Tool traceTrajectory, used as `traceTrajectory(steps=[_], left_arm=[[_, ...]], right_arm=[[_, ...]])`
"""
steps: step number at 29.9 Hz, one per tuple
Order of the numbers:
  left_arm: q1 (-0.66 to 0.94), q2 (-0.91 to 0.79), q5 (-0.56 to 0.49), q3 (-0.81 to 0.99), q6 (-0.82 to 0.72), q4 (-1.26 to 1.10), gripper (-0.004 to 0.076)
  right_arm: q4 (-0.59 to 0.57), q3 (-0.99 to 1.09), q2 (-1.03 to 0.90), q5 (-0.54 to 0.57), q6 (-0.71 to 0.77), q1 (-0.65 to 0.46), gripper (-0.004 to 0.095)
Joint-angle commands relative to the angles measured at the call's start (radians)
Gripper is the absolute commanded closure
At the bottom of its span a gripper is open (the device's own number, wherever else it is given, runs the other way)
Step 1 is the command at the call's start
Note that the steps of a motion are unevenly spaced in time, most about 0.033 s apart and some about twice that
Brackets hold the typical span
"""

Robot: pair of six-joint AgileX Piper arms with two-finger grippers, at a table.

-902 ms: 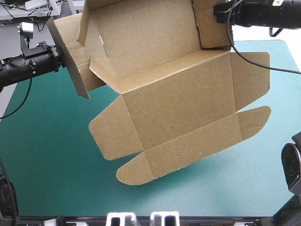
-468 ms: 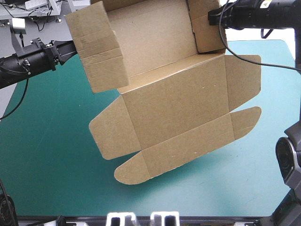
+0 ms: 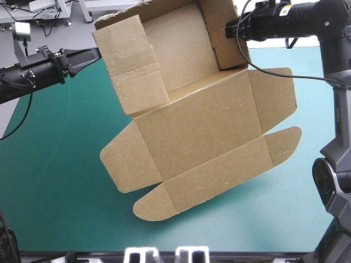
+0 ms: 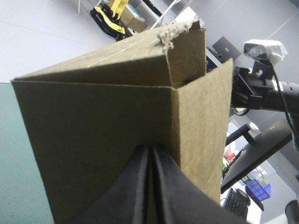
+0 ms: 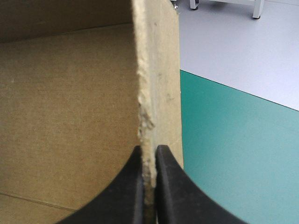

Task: Fold the box

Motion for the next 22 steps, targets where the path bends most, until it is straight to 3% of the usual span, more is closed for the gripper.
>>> traceTrajectory(steps=[1, 8, 22], left_arm=[[-0.003, -0.030, 0.069, -0.029, -0.012, -0.055, 0.0636], [-0.061, -0.030, 0.069, -0.029, -0.014, -0.040, 0.0460], [-0.080, -0.066, 0.069, -0.029, -0.014, 0.007, 0.0415]], right_arm=[[0.048, -0.025, -0.045, -0.104, 0.025, 0.003, 0.0917], [0.048, -0.025, -0.045, -0.148, 0.053, 0.003, 0.0917], [0.024, -0.025, -0.045, -0.193, 0.081, 0.003, 0.0917]])
